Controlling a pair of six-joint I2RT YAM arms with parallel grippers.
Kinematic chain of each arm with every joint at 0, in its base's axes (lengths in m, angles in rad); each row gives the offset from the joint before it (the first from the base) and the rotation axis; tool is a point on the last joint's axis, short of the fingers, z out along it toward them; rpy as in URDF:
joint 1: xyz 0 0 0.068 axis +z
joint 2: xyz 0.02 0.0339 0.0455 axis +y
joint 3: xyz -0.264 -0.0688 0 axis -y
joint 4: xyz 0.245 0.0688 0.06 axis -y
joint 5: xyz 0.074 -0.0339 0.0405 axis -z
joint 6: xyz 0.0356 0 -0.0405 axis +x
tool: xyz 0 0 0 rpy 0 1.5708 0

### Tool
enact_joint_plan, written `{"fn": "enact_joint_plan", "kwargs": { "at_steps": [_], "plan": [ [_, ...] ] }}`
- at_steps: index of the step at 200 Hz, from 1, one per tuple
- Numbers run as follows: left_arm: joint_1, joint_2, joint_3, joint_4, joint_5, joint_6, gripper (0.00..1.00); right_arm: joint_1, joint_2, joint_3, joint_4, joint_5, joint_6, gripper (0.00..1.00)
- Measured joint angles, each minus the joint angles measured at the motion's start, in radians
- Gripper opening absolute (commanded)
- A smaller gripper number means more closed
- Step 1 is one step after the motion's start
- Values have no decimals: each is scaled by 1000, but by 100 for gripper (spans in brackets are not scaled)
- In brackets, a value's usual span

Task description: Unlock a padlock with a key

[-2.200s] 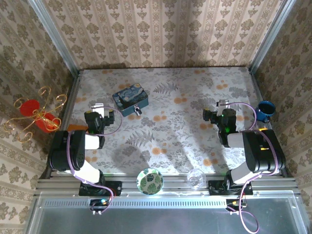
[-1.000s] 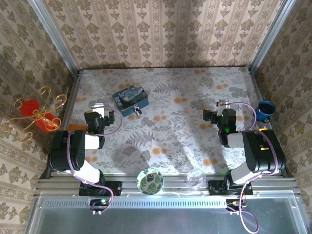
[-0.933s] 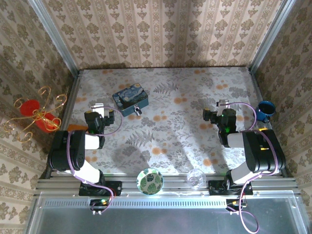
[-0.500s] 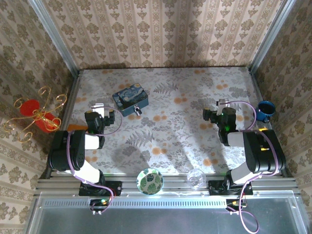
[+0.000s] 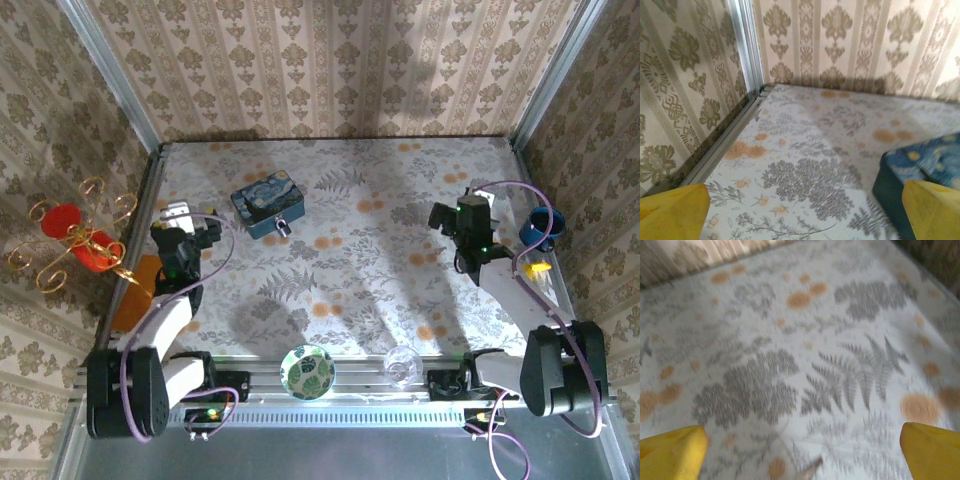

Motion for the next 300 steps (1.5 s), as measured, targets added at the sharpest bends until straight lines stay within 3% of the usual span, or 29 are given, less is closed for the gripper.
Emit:
{"fn": "enact_joint_plan", "kwargs": {
  "at_steps": [39,88,191,214,247,300],
  "plan": [
    [-42,-134,12,-161,20,-166,100,123,47,58,-312,98,172,88],
    [-127,-126,27,-291,106,-296,100,182,183,121,-467,152,286,87],
    [-209,-41,29,-301,169,-407,100,177,352,274,-543,155,323,79],
    [-217,-34,29,-287,173,-411,100,163,381,278,-542,150,323,74],
    [-218,-19,29,-273,181,-414,100,134,454,298,-538,125,324,57],
    [-225,-13,29,-263,189,-414,100,126,552,333,-505,83,322,54]
  ]
}}
